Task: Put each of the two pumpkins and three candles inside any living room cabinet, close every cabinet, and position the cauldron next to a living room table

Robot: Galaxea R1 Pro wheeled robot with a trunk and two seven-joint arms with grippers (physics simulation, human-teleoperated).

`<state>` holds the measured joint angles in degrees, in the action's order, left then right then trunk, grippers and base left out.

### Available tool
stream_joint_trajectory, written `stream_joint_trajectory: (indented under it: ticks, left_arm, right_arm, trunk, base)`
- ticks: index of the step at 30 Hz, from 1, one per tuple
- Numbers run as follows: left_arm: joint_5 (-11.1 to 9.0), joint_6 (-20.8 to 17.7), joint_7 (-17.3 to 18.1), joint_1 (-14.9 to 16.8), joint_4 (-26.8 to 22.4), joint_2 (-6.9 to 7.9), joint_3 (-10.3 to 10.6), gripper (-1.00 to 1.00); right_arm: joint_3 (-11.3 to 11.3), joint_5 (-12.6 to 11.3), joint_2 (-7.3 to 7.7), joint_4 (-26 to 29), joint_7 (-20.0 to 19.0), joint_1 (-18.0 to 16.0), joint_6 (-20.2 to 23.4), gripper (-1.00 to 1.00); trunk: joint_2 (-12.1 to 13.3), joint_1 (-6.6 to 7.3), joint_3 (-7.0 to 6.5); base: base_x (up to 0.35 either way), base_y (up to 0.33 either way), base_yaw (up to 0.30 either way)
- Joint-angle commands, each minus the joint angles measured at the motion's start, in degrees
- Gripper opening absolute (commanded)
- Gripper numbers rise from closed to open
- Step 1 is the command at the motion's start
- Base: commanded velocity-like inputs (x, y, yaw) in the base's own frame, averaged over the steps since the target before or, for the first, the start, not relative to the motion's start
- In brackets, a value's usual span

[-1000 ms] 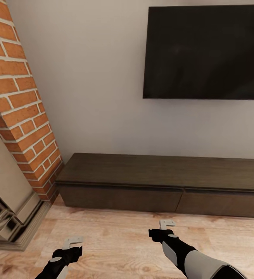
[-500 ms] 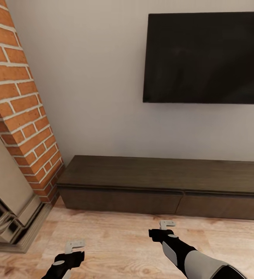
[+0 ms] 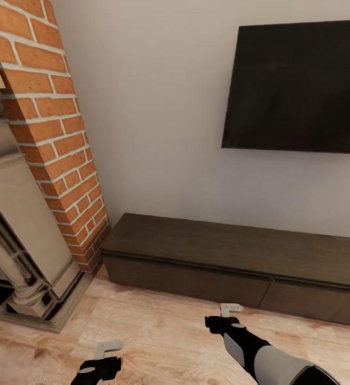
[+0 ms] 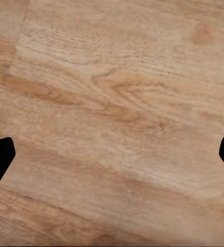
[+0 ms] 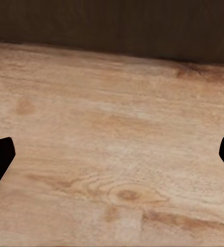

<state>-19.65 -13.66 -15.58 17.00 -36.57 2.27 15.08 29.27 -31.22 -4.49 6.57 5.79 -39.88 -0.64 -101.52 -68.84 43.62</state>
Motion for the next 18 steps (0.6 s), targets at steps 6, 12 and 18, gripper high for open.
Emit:
stream_joint_trajectory:
  ticks: [6,12,18]
  left_arm:
    - [-0.7,-0.4,-1.8,0.1,0.1,-0.05,0.4,1.0]
    - [-1.0,-0.6,-2.5,0.4,2.5,-0.19,0.4,1.0]
    - [-0.9,-0.7,-2.0,0.5,4.9,-1.12,0.5,1.0]
  right_arm:
    - [0.5,-0.5,0.0,0.0,0.3,0.0,-0.1,1.0]
    - [0.5,-0.1,0.0,0.1,0.3,0.0,-0.2,1.0]
    - [0.5,0.1,0.01,0.1,0.3,-0.1,-1.5,1.0]
  trunk:
    - [2.4,1.33,-1.03]
    - [4.8,2.65,-2.11]
    - [5.2,2.87,-2.29]
  base:
    - [0.0,0.0,0.29]
    - [0.0,0.0,0.289]
    - [0.0,0.0,0.29]
